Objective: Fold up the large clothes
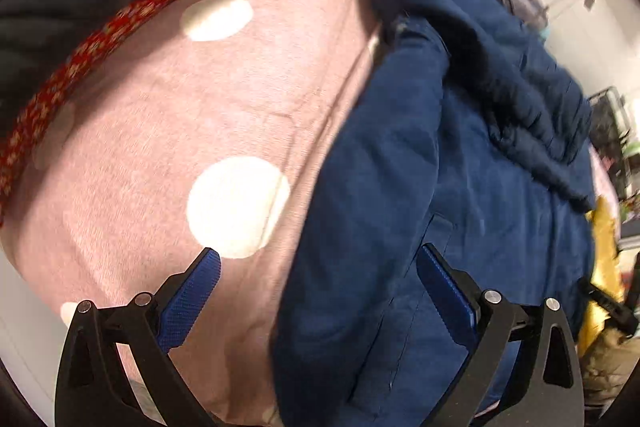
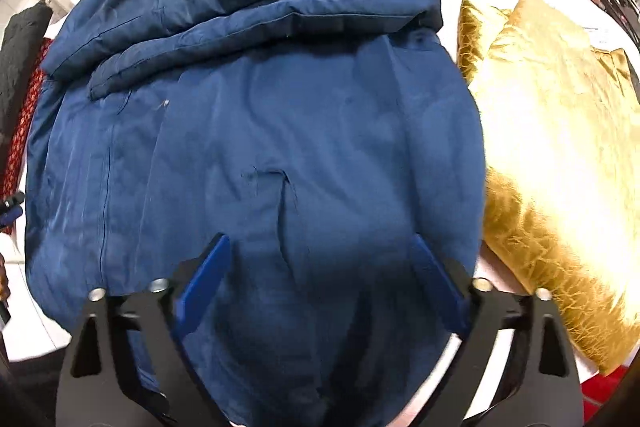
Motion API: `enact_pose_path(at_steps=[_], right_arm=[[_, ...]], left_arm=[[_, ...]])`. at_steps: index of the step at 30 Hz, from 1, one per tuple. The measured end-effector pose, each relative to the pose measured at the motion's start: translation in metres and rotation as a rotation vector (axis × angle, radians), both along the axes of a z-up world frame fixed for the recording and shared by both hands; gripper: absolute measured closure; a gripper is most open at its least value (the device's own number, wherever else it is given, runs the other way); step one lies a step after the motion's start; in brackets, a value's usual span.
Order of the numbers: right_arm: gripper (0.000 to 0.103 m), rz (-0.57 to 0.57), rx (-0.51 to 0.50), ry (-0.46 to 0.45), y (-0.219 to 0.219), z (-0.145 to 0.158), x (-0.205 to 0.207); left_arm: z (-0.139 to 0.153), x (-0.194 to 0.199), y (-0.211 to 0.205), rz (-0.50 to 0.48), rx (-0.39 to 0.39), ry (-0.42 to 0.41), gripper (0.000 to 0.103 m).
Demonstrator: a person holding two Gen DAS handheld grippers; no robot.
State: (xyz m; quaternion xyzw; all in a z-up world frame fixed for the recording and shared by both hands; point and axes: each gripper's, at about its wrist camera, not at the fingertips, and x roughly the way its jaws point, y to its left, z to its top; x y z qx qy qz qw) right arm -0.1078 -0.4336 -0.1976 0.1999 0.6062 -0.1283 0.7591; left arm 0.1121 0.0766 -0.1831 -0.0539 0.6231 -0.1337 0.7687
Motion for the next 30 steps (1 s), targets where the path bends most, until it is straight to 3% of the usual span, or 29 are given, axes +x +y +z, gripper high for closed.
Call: enact_pose_path(at_steps=[4, 8, 14, 18, 22, 25, 30], right_arm=[[0.032, -0.071, 0.073, -0.04, -0.024, 0.008, -0.017], [0.033, -0.179, 0.143, -0.081, -0.056, 0.012, -0.019], [0.033, -0.33, 0.196, -0.136, -0.089, 0.029, -0.026], [0.033, -0.368, 0.22, -0.073, -0.103, 0.01, -0.033], [0.033, -0.409, 0.356, -0.017, -0.103, -0.025, -0.049], [0.033, -0.386, 0.461, -0.001, -0.089, -0.043, -0.055], [0.033, -0.268, 0.611, 0.034, -0.043, -0.059, -0.052]], left_arm=[[0.001, 0.004, 0.015, 0.01, -0.088, 0.021, 0.013], [0.001, 0.007, 0.018, 0.01, -0.163, 0.044, 0.016], [-0.001, 0.002, 0.026, 0.019, -0.189, 0.046, 0.017], [-0.015, 0.0, 0.038, 0.06, -0.224, 0.096, 0.017], [-0.033, -0.011, 0.037, 0.052, -0.249, 0.188, 0.017], [-0.034, -0.025, 0.023, -0.015, -0.266, 0.202, 0.017], [-0.033, -0.044, 0.012, -0.045, -0.283, 0.217, 0.017]])
